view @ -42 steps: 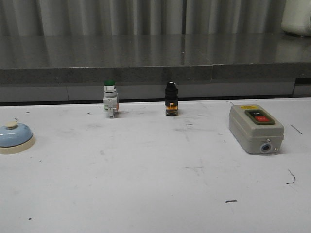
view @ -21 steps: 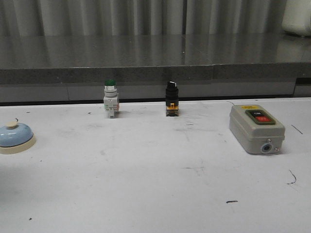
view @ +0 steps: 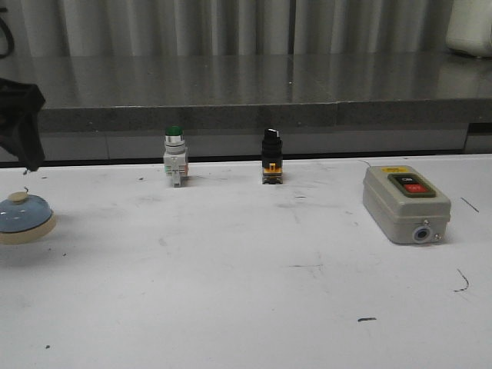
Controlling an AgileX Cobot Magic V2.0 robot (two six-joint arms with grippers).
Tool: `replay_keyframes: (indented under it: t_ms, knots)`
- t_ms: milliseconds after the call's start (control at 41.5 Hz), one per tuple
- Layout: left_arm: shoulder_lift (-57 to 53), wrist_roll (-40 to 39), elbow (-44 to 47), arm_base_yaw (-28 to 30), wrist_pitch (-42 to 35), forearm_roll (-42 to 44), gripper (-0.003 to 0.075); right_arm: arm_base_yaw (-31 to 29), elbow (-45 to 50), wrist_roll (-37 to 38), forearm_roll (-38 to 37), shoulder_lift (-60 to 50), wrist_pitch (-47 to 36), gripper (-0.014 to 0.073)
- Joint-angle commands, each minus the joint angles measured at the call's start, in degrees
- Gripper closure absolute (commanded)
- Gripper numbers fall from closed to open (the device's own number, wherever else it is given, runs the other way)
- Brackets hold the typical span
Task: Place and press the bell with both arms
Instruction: 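Lower the left gripper over the blue desk bell and grasp it, then lift the bell with the left gripper and carry it toward table center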
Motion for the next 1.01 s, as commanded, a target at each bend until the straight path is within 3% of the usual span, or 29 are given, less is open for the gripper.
replay_keyframes:
  t_ms: [0,578,819,988]
  knots:
    - [1.7,-0.1,-3.1,-0.3,-2.3,0.7,0.0164,0.0,-1.9,0.0,-0.2,0.1,-3.8,0.0073]
    - [12.7,-0.1,-5.5,-0.3,-6.8,1.6,0.0171,0.0,-1.9,0.0,-0.2,0.1,-3.9,0.0073]
    - [12.7,-0.1,-5.5,-0.3,-5.8,1.6,0.0335,0.0,-1.9,0.0,-0.2,0.1,-3.9,0.0073]
    - [11.2,-0.1,-5.5,-0.7,-4.4,1.6,0.035,0.0,-1.9,0.0,-0.2,0.1,-3.9,0.0073]
